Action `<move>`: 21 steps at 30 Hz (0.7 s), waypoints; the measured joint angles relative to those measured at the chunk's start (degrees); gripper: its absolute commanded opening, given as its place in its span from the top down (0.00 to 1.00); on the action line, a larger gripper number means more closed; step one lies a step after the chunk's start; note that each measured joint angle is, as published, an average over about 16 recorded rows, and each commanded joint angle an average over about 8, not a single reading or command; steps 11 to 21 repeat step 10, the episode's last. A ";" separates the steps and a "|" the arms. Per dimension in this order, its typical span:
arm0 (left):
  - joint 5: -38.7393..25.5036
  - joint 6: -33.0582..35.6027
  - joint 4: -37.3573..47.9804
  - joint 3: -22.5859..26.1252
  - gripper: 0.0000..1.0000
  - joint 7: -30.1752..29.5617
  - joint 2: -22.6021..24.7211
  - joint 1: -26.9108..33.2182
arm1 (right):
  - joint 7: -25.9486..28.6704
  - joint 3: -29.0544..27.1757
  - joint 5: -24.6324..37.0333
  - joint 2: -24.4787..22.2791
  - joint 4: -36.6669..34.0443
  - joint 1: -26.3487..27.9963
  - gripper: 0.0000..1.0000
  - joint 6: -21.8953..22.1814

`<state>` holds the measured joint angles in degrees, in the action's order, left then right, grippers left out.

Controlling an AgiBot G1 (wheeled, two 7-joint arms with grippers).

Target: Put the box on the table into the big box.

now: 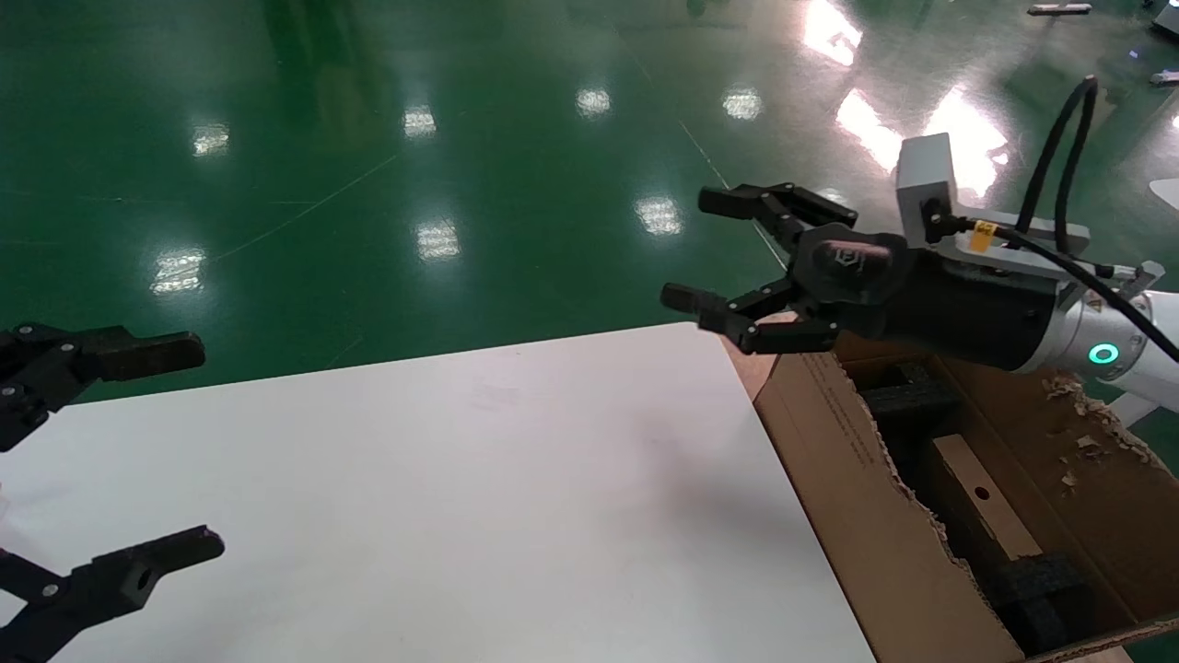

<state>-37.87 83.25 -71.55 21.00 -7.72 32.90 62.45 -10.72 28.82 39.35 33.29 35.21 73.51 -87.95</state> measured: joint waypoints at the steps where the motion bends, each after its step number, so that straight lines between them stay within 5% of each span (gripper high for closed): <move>1: 0.00 0.00 0.00 0.00 0.00 0.00 0.00 0.00 | 0.74 -0.44 0.09 0.06 1.33 -0.41 0.00 0.08; 10: 0.00 0.00 0.00 0.00 0.00 0.00 0.00 0.00 | 4.86 -2.90 0.57 0.39 8.69 -2.71 0.00 0.51; 21: 0.00 0.00 0.00 0.00 0.00 0.00 0.00 0.00 | 4.86 -2.90 0.57 0.39 8.69 -2.71 0.00 0.51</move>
